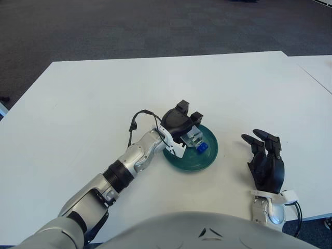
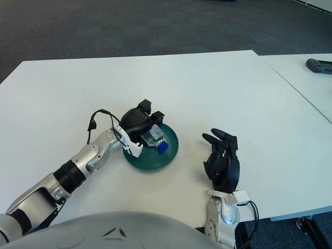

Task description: Put the bottle into the plate.

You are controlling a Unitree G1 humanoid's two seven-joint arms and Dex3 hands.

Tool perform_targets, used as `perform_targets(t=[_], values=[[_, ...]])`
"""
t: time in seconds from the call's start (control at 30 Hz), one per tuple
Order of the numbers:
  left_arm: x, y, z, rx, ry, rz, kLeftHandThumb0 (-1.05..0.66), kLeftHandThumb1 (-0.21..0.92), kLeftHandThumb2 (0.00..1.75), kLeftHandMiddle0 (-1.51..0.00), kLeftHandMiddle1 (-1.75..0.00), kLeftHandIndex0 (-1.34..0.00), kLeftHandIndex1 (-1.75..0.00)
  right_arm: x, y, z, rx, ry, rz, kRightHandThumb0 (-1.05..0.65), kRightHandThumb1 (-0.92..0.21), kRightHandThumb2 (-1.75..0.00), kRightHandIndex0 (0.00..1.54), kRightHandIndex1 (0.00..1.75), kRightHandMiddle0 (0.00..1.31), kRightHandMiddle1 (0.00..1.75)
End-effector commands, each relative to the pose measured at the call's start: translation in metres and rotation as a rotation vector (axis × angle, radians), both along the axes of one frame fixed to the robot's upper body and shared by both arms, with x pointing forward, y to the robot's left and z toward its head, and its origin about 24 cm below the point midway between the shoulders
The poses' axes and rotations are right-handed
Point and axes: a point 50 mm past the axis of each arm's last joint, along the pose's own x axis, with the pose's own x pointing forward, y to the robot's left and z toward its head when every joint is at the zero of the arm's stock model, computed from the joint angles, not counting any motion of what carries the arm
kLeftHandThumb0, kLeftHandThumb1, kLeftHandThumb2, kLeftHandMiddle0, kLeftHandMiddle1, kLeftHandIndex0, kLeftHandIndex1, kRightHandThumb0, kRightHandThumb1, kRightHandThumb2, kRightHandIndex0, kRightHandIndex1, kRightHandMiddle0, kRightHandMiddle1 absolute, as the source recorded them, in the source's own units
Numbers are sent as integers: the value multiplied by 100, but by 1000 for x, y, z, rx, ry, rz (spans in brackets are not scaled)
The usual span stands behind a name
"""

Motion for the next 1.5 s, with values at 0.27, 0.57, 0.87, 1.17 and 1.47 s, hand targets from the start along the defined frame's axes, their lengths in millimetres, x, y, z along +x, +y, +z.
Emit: perform_targets(t=[0.27, 0.57, 0.87, 1.17, 1.47], values=[[-22, -3, -12, 50, 14, -27, -48, 30, 133, -118, -175, -62, -175, 4, -7, -19, 15, 164, 0, -62, -92, -75, 52, 120, 29, 128], [-23, -3, -10, 71, -14, -25, -51, 23, 142, -122, -175, -68, -175, 6, -5, -16, -9, 214, 4, -63, -92, -67, 52, 113, 26, 124], [-20, -3, -17, -14, 39, 2, -48, 34, 128, -122, -175, -59, -175, 8, -3, -14, -30, 223, 9, -66, -92, -66, 54, 113, 29, 127], [-17, 0, -25, -87, 184, 75, -80, 81, 74, -37, -145, -14, -152, 10, -3, -12, -21, 218, 13, -63, -92, -67, 55, 110, 25, 125], [-13, 4, -20, -33, 166, 97, -104, 92, 82, -10, -15, 0, -40, 12, -3, -13, -20, 210, 6, -64, -92, -67, 57, 109, 25, 126]])
